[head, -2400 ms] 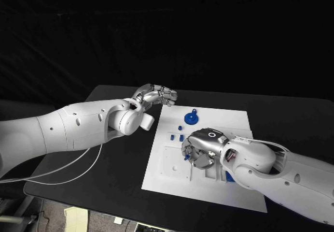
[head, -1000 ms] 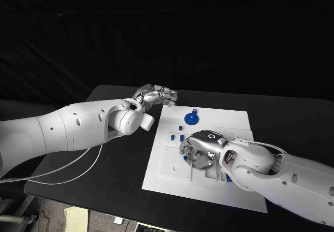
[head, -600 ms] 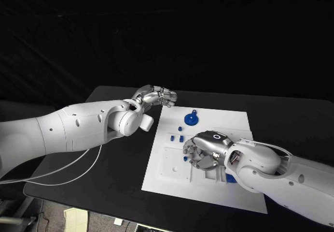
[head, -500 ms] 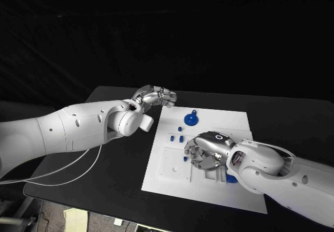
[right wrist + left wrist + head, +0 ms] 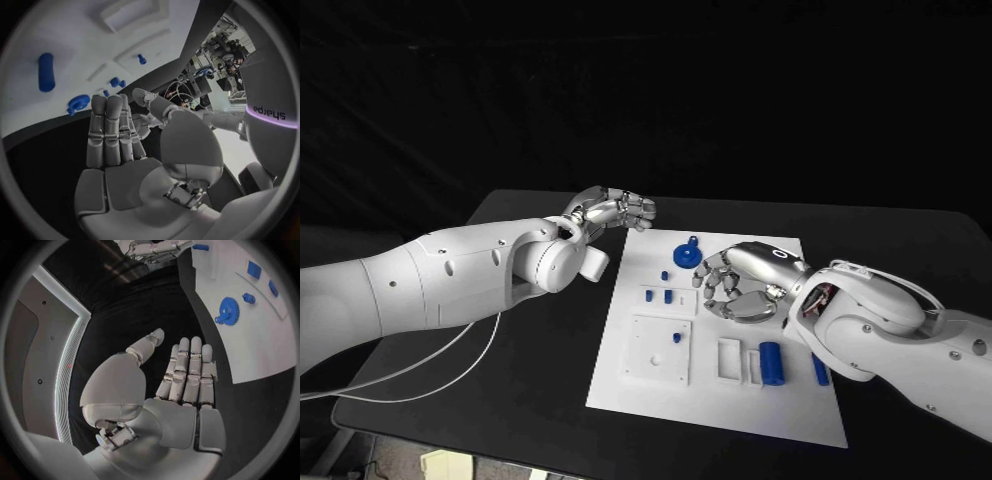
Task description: Assemble the parts on the task board
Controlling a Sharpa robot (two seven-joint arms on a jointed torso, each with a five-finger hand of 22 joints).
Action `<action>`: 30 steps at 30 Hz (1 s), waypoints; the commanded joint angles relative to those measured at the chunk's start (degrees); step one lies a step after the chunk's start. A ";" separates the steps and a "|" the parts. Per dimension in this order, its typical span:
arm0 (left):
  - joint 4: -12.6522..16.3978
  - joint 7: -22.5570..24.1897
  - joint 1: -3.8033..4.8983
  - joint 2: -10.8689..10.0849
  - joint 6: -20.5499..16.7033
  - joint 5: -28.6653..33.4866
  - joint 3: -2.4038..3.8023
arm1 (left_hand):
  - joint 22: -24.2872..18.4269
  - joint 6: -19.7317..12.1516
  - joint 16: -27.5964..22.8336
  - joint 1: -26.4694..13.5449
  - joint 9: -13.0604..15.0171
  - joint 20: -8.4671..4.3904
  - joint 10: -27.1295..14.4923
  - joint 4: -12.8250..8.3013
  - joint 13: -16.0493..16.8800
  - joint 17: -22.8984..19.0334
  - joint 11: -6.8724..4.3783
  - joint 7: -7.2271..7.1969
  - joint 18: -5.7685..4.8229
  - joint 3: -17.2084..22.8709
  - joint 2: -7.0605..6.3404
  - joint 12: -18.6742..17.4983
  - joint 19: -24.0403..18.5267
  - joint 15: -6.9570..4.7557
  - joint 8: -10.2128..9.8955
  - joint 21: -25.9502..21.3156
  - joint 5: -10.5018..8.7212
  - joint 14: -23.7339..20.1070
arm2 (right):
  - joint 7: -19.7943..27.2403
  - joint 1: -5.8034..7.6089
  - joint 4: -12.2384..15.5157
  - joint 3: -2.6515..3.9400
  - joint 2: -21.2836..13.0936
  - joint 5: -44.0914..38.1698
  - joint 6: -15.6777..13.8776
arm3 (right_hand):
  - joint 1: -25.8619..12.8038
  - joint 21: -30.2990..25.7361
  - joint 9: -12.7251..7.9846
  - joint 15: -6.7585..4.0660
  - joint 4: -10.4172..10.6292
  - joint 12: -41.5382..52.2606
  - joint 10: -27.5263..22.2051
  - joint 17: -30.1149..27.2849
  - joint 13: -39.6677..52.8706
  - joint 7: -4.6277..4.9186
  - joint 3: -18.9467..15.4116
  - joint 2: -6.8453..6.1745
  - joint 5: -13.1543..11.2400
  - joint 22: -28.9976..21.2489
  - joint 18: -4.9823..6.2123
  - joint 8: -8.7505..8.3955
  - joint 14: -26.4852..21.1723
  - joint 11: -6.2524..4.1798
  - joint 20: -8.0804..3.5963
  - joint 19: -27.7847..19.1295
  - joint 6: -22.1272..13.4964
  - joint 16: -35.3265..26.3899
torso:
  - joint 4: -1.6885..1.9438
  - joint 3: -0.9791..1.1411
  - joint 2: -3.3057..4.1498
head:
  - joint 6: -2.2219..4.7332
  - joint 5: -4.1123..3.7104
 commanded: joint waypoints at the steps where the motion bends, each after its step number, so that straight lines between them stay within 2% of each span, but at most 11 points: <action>1: -0.06 0.72 0.04 0.22 1.27 -0.01 0.05 | 0.07 -0.48 -0.39 -0.10 -0.06 0.24 -0.43 -0.02 -0.06 0.07 0.08 0.06 0.81 -0.37 -0.18 0.00 -0.02 0.24 0.13 -0.25 -0.05 -0.24 | 0.02 0.65 -0.77 0.47 -1.14 2.30 2.46 | 0.11 1.35 -0.04 -0.80 -0.06 0.96 0.86 0.48 0.51 -0.15 -1.51 0.13 0.28 0.78 1.17 0.37 1.56 -0.66 -0.80 2.21 0.51 1.82 | 0.01 -0.02 -0.04 | 0.79 -0.75; 3: -0.14 0.73 0.04 0.23 1.29 -0.01 0.05 | 0.07 -0.48 -0.39 -0.10 -0.06 0.24 -0.43 -0.02 -0.06 0.07 0.08 0.06 0.81 -0.37 -0.18 0.00 -0.02 0.24 0.13 -0.25 -0.06 -0.24 | -0.52 1.10 -1.47 0.69 -2.01 2.38 3.57 | -0.05 2.20 -0.08 -0.88 -0.18 1.19 1.18 0.79 0.80 -0.23 -2.27 0.28 0.56 1.27 1.17 0.39 2.13 -0.94 -1.41 3.20 0.54 2.60 | 0.01 0.01 -0.03 | 1.00 -0.94; 7: -0.29 0.73 0.04 0.23 1.41 -0.01 0.04 | 0.08 -0.49 -0.42 -0.11 -0.06 0.24 -0.44 -0.01 -0.06 0.10 0.08 0.07 0.81 -0.38 -0.17 0.00 -0.02 0.25 0.13 -0.27 -0.07 -0.24 | -1.59 1.55 -2.95 0.72 -3.25 2.38 7.30 | -0.38 3.27 -0.30 -0.57 -0.27 0.15 -0.83 1.28 0.81 -0.02 -4.32 0.02 1.61 2.24 1.17 0.22 2.23 -0.52 -2.36 3.76 0.21 3.85 | 0.05 0.04 0.04 | 1.16 -1.13; 8: -0.34 0.73 0.04 0.23 1.51 -0.01 0.04 | 0.08 -0.49 -0.42 -0.11 -0.06 0.24 -0.44 -0.01 -0.06 0.11 0.08 0.07 0.81 -0.38 -0.17 0.00 -0.02 0.25 0.13 -0.27 -0.07 -0.24 | -1.83 1.58 -3.22 0.72 -3.56 2.37 7.78 | -0.82 3.32 -0.42 -0.08 -0.23 -1.09 -3.01 1.31 0.25 0.20 -4.92 -0.34 1.63 2.35 1.17 -0.02 2.14 -0.04 -2.35 3.68 -0.24 3.95 | 0.08 0.06 0.06 | 1.17 -1.22; 10: -0.28 0.67 0.04 0.08 1.65 -0.01 0.03 | 0.09 -0.50 -0.45 -0.15 -0.06 0.25 -0.45 0.01 -0.07 0.13 0.09 0.07 0.81 -0.41 -0.18 0.00 -0.02 0.26 0.14 -0.29 -0.09 -0.25 | -2.37 1.62 -3.52 0.72 -4.01 2.01 8.84 | -1.70 3.71 -0.62 0.98 -0.17 -2.02 -6.39 1.51 -1.07 0.60 -6.97 -0.02 1.46 2.75 1.17 -0.29 2.31 1.13 -2.54 3.90 -0.92 4.64 | 0.09 0.04 0.08 | 1.19 -1.24; 12: -0.33 0.66 0.04 0.08 1.67 -0.01 0.03 | 0.10 -0.50 -0.48 -0.19 -0.07 0.26 -0.46 0.02 -0.08 0.17 0.10 0.08 0.80 -0.44 -0.19 0.00 -0.02 0.27 0.14 -0.30 -0.12 -0.26 | -2.58 1.66 -3.54 0.71 -4.45 0.22 8.69 | -2.50 3.71 -0.78 1.96 -0.20 -1.90 -9.93 1.55 -2.70 0.31 -8.78 -0.18 0.14 2.86 1.17 -0.47 2.17 2.14 -2.66 3.91 -1.52 4.99 | 0.05 0.07 0.09 | 1.23 -1.16; 15: -0.34 0.68 0.04 0.06 1.66 -0.01 0.03 | 0.11 -0.52 -0.53 -0.24 -0.07 0.28 -0.49 0.03 -0.09 0.21 0.11 0.09 0.80 -0.48 -0.22 0.00 -0.03 0.28 0.14 -0.33 -0.16 -0.28 | -3.10 1.67 -3.56 0.71 -4.76 -0.60 9.23 | -3.14 3.59 -0.85 2.48 -0.07 -1.95 -11.48 1.53 -3.80 0.16 -10.18 -0.78 -1.18 2.87 1.17 -0.53 1.95 2.72 -2.68 3.87 -1.88 5.21 | -0.01 0.09 0.06 | 1.23 -1.18; 20: -0.31 0.69 0.04 0.08 1.69 -0.01 0.03 | 0.13 -0.53 -0.57 -0.28 -0.07 0.28 -0.50 0.03 -0.09 0.25 0.11 0.09 0.80 -0.51 -0.24 0.00 -0.03 0.29 0.14 -0.36 -0.19 -0.29 | -4.62 1.69 -3.66 0.70 -4.82 -2.89 12.45 | -4.80 2.88 -0.98 3.39 0.40 -1.90 -14.26 1.34 -5.68 -1.48 -12.37 -3.03 -2.29 2.68 1.17 -0.83 0.95 3.65 -2.32 3.08 -3.11 5.22 | -0.04 0.08 0.08 | 1.30 -1.34; 24: -0.47 0.60 0.04 0.14 1.55 -0.01 0.03 | 0.14 -0.53 -0.60 -0.29 -0.08 0.29 -0.51 0.04 -0.10 0.28 0.11 0.09 0.80 -0.53 -0.24 0.00 -0.03 0.29 0.15 -0.37 -0.22 -0.29 | -4.89 1.69 -3.92 0.70 -4.50 -3.23 12.21 | -5.71 2.61 -0.89 3.48 0.94 -1.58 -14.40 1.30 -6.33 -1.64 -13.18 -3.86 -2.23 2.63 1.17 -0.72 0.53 3.73 -2.19 2.84 -3.40 5.38 | 0.02 0.07 0.09 | 1.17 -1.48; 27: -0.68 0.58 0.04 0.20 1.60 -0.01 0.03 | 0.16 -0.53 -0.63 -0.29 -0.08 0.29 -0.51 0.05 -0.10 0.33 0.11 0.08 0.81 -0.51 -0.16 0.01 -0.03 0.29 0.16 -0.39 -0.25 -0.29 | -5.01 1.69 -3.95 0.70 -4.49 -3.64 12.29 | -5.53 2.56 -0.72 3.23 0.95 -1.20 -13.58 1.30 -6.57 -1.40 -13.40 -3.50 -2.05 2.65 1.17 -0.39 0.50 3.47 -2.29 2.91 -3.13 5.61 | 0.09 0.09 0.04 | 1.16 -1.64; 30: -0.73 0.55 0.04 0.15 1.58 -0.01 0.03 | 0.17 -0.53 -0.65 -0.27 -0.08 0.29 -0.51 0.05 -0.11 0.36 0.11 0.08 0.81 -0.51 -0.13 0.01 -0.02 0.29 0.17 -0.40 -0.27 -0.28 | -5.12 1.69 -4.26 0.69 -4.20 -4.53 12.58 | -4.52 2.63 -0.56 2.74 0.47 -0.63 -12.22 1.27 -6.69 -1.16 -13.40 -2.40 -1.90 2.73 1.17 -0.02 0.61 2.95 -2.47 3.14 -2.75 5.88 | 0.12 0.06 0.05 | 1.14 -1.65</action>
